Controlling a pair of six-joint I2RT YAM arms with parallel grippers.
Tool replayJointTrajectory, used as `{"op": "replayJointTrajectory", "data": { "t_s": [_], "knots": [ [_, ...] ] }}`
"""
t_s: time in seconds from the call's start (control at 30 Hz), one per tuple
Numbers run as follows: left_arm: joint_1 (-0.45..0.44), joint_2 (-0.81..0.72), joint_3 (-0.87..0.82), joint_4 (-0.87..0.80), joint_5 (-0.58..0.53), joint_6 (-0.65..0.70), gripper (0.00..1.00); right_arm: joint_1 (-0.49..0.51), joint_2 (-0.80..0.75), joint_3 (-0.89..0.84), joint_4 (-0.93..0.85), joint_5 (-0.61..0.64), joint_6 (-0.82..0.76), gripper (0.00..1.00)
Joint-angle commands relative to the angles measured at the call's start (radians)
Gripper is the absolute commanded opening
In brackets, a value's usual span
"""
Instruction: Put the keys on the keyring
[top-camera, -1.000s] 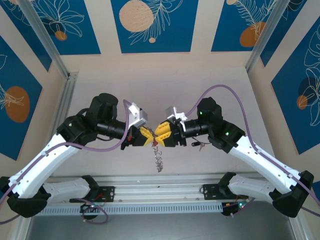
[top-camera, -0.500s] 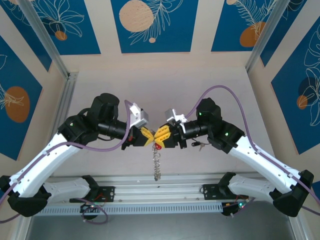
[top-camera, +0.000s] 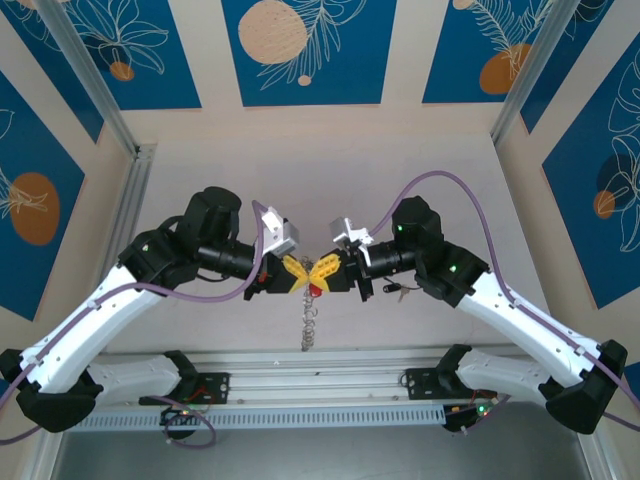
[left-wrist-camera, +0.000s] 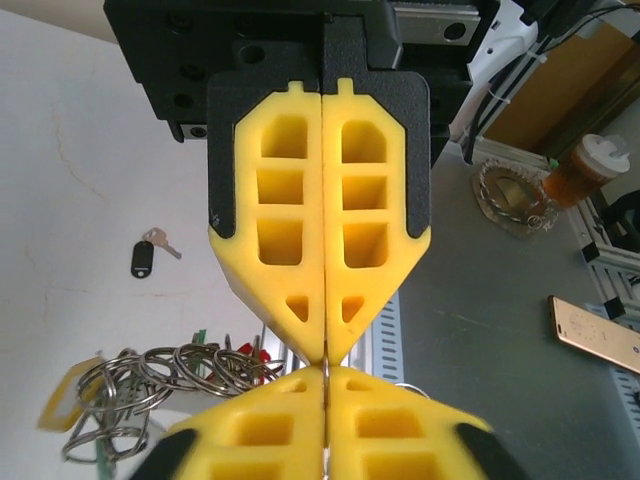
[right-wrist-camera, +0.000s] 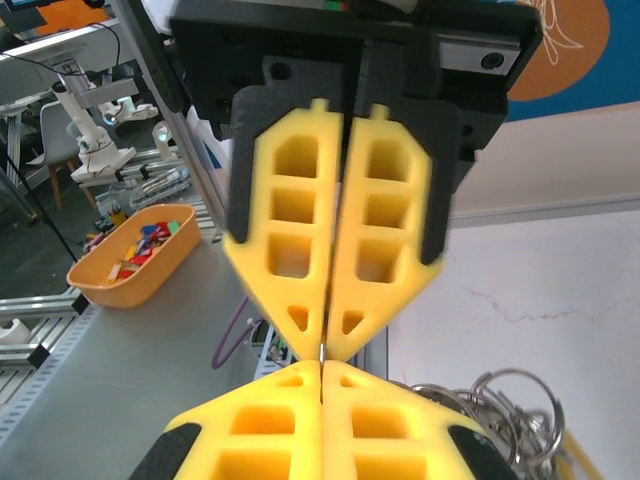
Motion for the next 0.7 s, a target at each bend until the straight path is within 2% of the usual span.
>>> {"op": "replayJointTrajectory", "data": {
  "t_s": [0.0, 0.03, 0.07, 0.1, 0.17, 0.3, 0.5, 0.67],
  "knots": [
    [-0.014, -0.06, -0.021, 0.059, -0.004, -0.009, 0.36, -0.005, -0.031, -0.03, 0.048, -0.006, 0.034, 0.0],
    [-0.014, -0.081, -0.038, 0.077, -0.01, -0.02, 0.47, -0.006, -0.04, -0.043, 0.069, -0.006, 0.046, 0.0],
    [-0.013, -0.098, -0.055, 0.09, -0.015, -0.027, 0.53, -0.007, -0.05, -0.056, 0.093, -0.008, 0.059, 0.0],
    [-0.013, -0.117, -0.07, 0.101, -0.022, -0.033, 0.58, -0.008, -0.062, -0.074, 0.123, -0.009, 0.073, 0.0],
    [-0.013, -0.144, -0.093, 0.11, -0.032, -0.044, 0.6, -0.011, -0.082, -0.104, 0.175, -0.01, 0.099, 0.0],
    [-0.014, -0.183, -0.148, 0.144, -0.035, -0.078, 0.59, -0.022, -0.116, -0.16, 0.307, -0.026, 0.157, 0.0],
    [-0.013, -0.202, -0.193, 0.21, -0.015, -0.11, 0.44, -0.017, -0.131, -0.212, 0.492, -0.035, 0.251, 0.0],
    [-0.014, -0.18, -0.186, 0.254, 0.004, -0.107, 0.43, -0.004, -0.124, -0.249, 0.617, 0.006, 0.317, 0.0]
  ]
}}
